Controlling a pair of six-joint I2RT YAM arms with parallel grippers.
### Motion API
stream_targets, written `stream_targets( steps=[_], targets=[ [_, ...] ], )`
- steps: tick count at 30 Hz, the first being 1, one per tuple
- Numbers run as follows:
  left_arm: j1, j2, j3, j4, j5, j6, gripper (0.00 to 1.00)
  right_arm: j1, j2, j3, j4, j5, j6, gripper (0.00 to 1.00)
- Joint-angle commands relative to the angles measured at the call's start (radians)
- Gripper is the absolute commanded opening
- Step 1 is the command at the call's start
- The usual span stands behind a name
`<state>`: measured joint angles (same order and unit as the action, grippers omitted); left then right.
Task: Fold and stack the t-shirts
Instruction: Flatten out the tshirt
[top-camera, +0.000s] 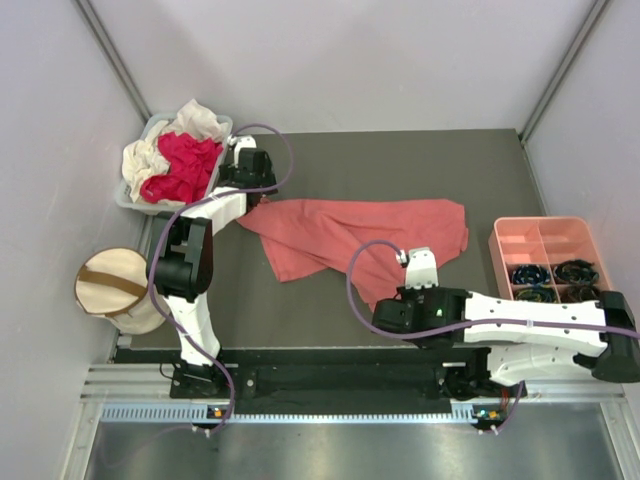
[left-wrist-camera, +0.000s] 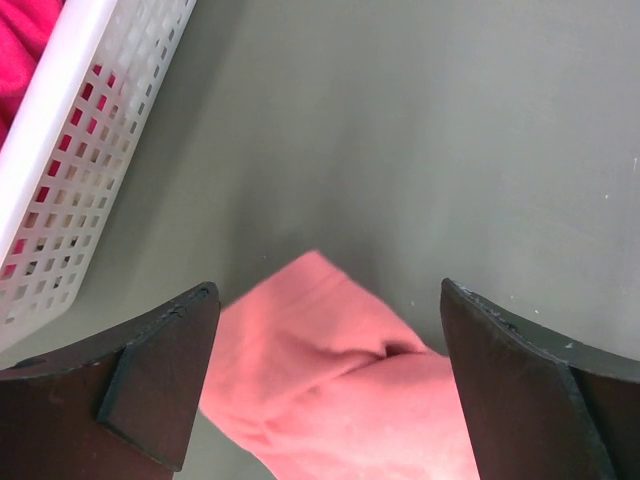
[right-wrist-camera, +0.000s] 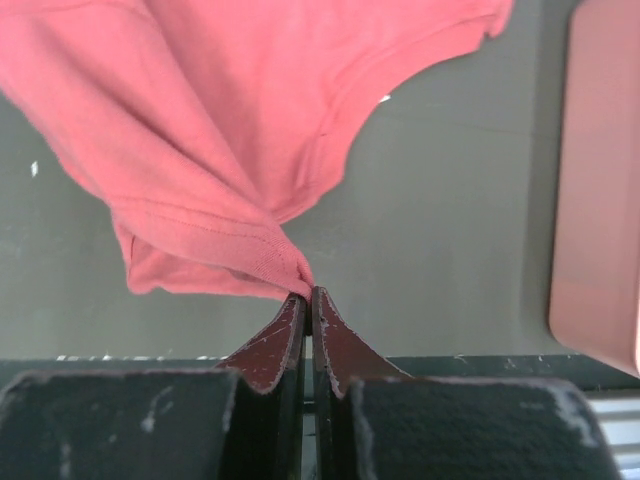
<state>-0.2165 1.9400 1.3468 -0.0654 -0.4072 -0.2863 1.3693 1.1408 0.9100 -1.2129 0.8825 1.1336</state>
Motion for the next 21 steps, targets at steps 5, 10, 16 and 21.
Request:
stream_targets(
  steps=[5,10,16,21],
  targets=[
    [0.003,-0.035,-0.003,-0.037,0.033,-0.013,0.75,-0.061,-0.038,0.039,-0.054,0.075,-0.009,0.0],
    [0.0,-0.018,-0.009,-0.116,-0.002,-0.037,0.8,-0.067,-0.033,0.046,0.003,0.07,-0.064,0.0],
    [0.0,0.016,-0.011,-0.137,-0.053,-0.048,0.83,-0.07,-0.03,0.04,0.024,0.059,-0.083,0.0],
    [0.0,0.076,0.009,-0.136,-0.038,-0.06,0.67,-0.072,-0.042,0.038,0.02,0.055,-0.077,0.0]
  ],
)
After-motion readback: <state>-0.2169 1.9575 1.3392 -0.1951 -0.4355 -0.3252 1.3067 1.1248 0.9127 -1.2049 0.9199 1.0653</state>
